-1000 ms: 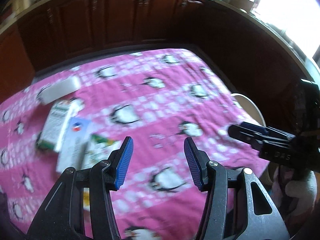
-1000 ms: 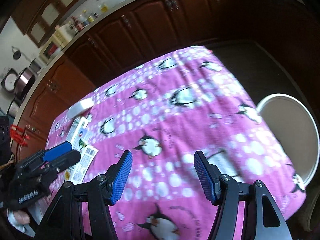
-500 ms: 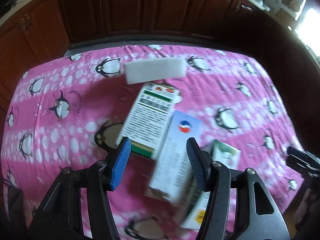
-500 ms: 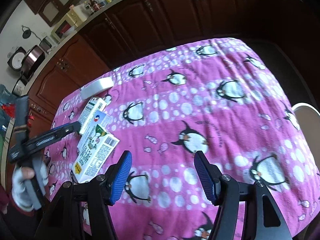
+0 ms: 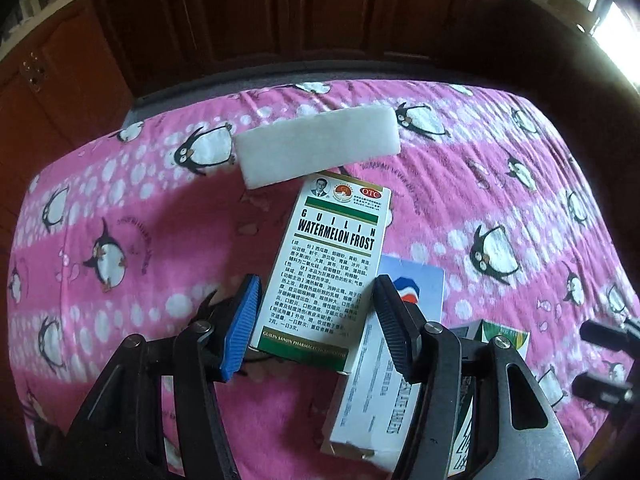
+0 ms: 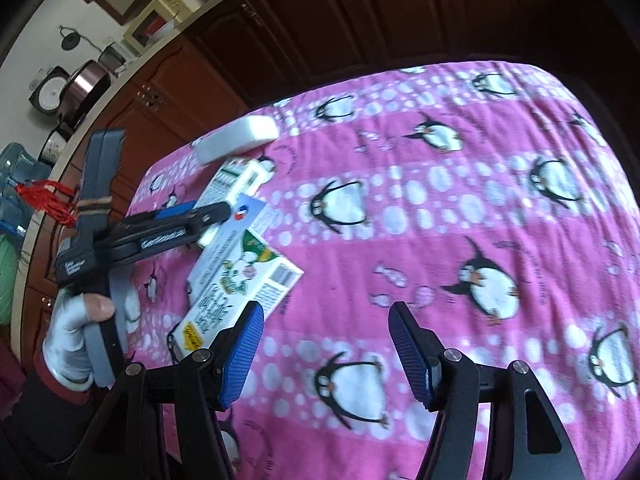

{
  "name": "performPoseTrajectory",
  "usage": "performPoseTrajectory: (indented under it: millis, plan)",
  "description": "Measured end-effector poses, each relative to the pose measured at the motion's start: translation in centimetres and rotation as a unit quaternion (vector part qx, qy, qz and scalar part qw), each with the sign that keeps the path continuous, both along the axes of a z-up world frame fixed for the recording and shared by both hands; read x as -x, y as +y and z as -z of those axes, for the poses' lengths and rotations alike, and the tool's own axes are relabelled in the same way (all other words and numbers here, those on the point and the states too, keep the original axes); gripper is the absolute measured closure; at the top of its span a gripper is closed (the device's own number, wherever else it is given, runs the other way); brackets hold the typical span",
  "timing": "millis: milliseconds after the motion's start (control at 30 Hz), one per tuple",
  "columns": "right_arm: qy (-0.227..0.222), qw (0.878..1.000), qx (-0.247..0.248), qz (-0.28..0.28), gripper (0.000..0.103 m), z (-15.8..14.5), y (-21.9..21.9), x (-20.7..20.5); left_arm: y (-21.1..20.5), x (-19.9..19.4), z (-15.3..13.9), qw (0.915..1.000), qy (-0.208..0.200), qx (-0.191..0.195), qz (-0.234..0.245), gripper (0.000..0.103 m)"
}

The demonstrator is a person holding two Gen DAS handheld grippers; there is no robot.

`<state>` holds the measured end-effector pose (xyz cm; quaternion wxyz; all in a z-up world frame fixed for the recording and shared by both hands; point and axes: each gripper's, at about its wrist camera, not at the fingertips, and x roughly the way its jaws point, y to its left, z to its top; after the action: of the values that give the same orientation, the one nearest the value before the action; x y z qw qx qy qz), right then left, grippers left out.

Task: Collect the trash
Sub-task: 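Grasp the Watermelon Frost box with left tool while right tool grasps the milk carton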

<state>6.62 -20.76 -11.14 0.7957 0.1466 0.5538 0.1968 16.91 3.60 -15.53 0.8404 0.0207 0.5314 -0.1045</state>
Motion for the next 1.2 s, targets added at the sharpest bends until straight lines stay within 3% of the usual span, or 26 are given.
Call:
performPoseTrajectory:
  millis: [133,500,633,767,833,933,1033,1200]
  plan:
    - [0.003,1.0,-0.005,-0.012,0.041,-0.1,1.5,0.0,1.0,0.2,0.0,0.9998,0.006,0.015,-0.007,0.049]
    - [0.046,0.998,-0.038,-0.022,0.036,2.0,7.3,-2.0,6.2,6.9,-1.4,0.9993,0.0,0.026,-0.028,0.051]
    - [0.056,0.998,-0.006,-0.018,0.035,2.7,9.5,-3.1,6.7,8.5,-1.3,0.9991,0.002,0.028,-0.031,0.051]
    - [0.038,0.997,0.018,-0.064,0.034,2.7,10.2,-2.9,7.2,9.2,-1.2,0.9988,0.004,0.035,-0.034,0.052]
    - [0.021,0.994,0.05,-0.093,0.04,2.1,10.0,-2.7,7.2,9.3,-1.1,0.9987,0.007,0.038,-0.034,0.052]
    - [0.008,0.987,0.111,-0.113,0.041,1.4,8.8,-2.8,7.1,9.3,-0.8,0.9984,0.016,0.042,-0.035,0.052]
    - [0.034,0.989,0.097,-0.106,0.041,1.8,7.0,-3.3,7.0,8.8,-0.2,0.9975,0.031,0.048,-0.043,0.051]
    - [0.028,0.992,0.094,-0.081,0.038,2.1,6.5,-2.7,6.2,7.8,0.8,0.9968,0.047,0.034,-0.056,0.05]
